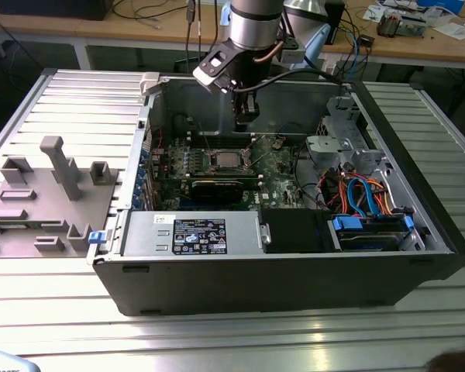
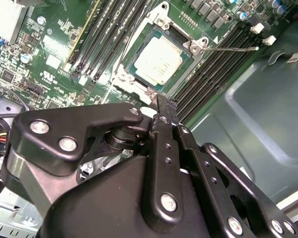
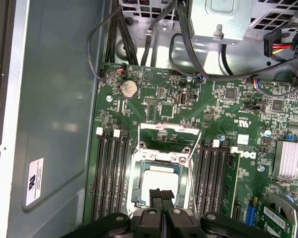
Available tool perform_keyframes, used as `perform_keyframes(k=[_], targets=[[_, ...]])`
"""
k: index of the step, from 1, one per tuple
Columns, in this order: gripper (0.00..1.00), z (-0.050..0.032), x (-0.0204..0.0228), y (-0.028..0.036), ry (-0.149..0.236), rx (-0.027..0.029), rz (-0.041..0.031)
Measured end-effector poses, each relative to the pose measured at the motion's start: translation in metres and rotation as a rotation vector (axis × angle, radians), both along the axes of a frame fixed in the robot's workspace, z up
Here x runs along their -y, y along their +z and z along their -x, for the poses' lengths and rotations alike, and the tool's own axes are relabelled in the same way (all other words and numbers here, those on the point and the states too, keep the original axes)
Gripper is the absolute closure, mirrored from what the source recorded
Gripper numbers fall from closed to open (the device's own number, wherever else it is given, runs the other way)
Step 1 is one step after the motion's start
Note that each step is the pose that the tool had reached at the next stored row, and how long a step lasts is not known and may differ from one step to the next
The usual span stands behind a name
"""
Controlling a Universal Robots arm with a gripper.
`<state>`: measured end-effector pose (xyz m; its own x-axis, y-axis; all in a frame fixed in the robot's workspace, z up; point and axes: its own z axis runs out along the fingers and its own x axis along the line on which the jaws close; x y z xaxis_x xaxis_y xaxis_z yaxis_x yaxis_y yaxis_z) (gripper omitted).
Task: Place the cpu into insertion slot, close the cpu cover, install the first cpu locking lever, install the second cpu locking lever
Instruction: 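Close the cpu cover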
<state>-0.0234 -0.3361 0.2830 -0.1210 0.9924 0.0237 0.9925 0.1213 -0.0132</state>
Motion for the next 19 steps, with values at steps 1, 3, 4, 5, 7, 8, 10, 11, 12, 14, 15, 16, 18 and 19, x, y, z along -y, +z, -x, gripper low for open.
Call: perform_keyframes(k=[1, 3, 4, 5, 7, 8, 10, 11, 12, 14, 15, 16, 18, 19], targets=[[0.89, -0.0007, 0.0000, 0.0000, 0.000, 0.0000, 0.0000], [0.89, -0.0021, 0.0000, 0.0000, 0.000, 0.0000, 0.0000], [0.89, -0.0027, 0.0000, 0.0000, 0.000, 0.0000, 0.0001], [0.89, -0.0035, 0.0000, 0.0000, 0.000, 0.0000, 0.0001], [0.89, -0.0058, 0.0000, 0.0000, 0.000, 0.0000, 0.0001], [0.89, -0.0067, 0.0000, 0.0000, 0.000, 0.0000, 0.0000], [0.89, -0.0089, 0.0000, -0.0001, 0.000, 0.0001, 0.0000], [0.89, -0.0097, 0.0000, 0.0000, 0.000, 0.0000, 0.0000], [0.89, -0.0108, 0.0000, -0.0001, 0.000, -0.0001, 0.0000], [0.89, -0.0122, 0.0000, -0.0001, 0.000, 0.0000, 0.0000], [0.89, -0.0128, 0.0000, -0.0001, 0.000, 0.0000, 0.0000], [0.89, -0.0136, 0.0000, -0.0001, 0.000, 0.0000, 0.0000], [0.89, -0.0156, 0.0000, -0.0001, 0.000, 0.0000, 0.0000], [0.89, -0.0165, 0.0000, -0.0002, 0.000, 0.0000, 0.0000]])
